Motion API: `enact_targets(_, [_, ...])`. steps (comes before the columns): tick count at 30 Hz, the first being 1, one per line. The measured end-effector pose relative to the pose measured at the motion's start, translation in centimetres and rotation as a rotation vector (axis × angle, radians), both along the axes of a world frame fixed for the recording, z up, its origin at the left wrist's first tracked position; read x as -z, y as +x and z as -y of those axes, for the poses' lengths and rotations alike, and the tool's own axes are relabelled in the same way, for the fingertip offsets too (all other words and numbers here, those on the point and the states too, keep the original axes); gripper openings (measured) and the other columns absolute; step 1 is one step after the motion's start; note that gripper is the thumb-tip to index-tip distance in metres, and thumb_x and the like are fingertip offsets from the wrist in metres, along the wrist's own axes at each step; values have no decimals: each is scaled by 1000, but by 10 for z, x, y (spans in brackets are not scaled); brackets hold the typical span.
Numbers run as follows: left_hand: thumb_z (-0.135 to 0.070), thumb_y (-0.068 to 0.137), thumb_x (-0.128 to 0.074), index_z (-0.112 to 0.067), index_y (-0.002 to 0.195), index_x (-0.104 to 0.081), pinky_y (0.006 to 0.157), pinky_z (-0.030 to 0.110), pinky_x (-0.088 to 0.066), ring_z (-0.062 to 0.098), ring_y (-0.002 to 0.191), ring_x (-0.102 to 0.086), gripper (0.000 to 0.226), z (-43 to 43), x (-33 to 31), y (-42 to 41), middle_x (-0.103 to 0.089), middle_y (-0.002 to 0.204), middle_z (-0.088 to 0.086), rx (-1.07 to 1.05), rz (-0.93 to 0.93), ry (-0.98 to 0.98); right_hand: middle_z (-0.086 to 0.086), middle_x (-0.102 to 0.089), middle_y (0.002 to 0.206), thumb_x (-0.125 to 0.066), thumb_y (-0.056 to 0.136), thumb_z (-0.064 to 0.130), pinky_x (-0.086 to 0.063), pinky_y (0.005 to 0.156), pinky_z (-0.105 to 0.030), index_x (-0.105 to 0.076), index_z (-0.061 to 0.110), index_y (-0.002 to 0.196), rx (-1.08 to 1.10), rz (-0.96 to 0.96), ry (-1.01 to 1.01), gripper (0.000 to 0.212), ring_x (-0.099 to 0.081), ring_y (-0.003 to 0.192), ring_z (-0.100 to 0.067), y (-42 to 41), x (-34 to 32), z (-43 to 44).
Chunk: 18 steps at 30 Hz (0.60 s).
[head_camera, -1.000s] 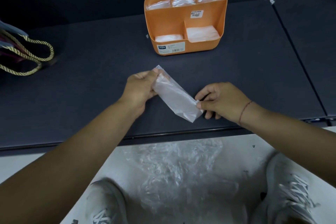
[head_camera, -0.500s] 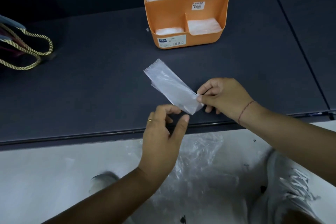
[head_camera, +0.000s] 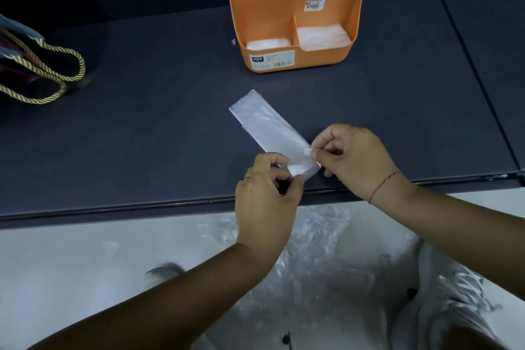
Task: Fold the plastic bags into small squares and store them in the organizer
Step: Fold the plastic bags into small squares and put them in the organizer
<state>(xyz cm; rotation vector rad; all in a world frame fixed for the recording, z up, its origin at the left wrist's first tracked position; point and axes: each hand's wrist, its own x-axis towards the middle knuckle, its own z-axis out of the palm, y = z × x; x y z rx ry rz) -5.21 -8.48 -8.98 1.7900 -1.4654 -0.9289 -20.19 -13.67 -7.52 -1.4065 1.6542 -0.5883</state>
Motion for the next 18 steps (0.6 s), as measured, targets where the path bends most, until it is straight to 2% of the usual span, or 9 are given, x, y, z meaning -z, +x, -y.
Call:
enact_targets(4, [-25,87,-72,-44,87,-43,78,50,-51,16,72,-63,35,2,3,5,-67,70,-12,-16,49,-27,3,-67,65,-67,86,14,-46,52,-12,-63,21,77,-11,-47,-24,12,-60,47,-6,2,1,5])
enact_targets(8, [-24,87,-72,-40,95,-48,79,44,-50,14,78,-58,30,5,3,7,-61,73,-14,8,103,-72,3,-67,67,-68,85,15,-53,62,-23,-62,24,75,-34,-97,-56,15,-59,54,-7,7,2,12])
enact_targets(10, [-28,87,-69,-25,104,-57,85,33,-43,13,88,-48,20,10,3,12,-54,87,-13,2,191,-187,3,-67,68,-69,85,15,-55,64,-27,-61,25,73,-40,-91,-59,18,-59,56,-7,11,3,15])
enact_targets(12, [-41,90,-53,-18,117,-58,95,23,-28,14,108,-43,36,20,5,20,-50,112,-6,34,291,-253,4,-66,70,-71,85,17,-55,64,-28,-61,26,71,-39,-85,-69,18,-60,60,-9,15,4,18])
enact_targets(13, [-45,92,-44,-16,127,-55,102,22,-22,16,122,-39,47,26,7,25,-48,127,-1,80,334,-248,4,-66,70,-71,84,18,-54,64,-27,-62,25,72,-35,-88,-72,17,-61,62,-9,17,4,19])
enact_targets(15, [-52,95,-31,-12,145,-40,117,27,-8,19,145,-21,65,36,12,32,-34,154,5,197,434,-210,6,-66,71,-71,84,19,-54,67,-27,-64,24,73,-33,-108,-75,13,-63,67,-10,20,4,22])
enact_targets(18, [-57,96,-18,-10,155,-21,120,29,11,20,151,-2,75,43,20,36,-14,164,5,338,584,-195,9,-64,69,-68,85,20,-55,71,-32,-67,20,77,-34,-143,-73,8,-63,69,-10,22,2,26])
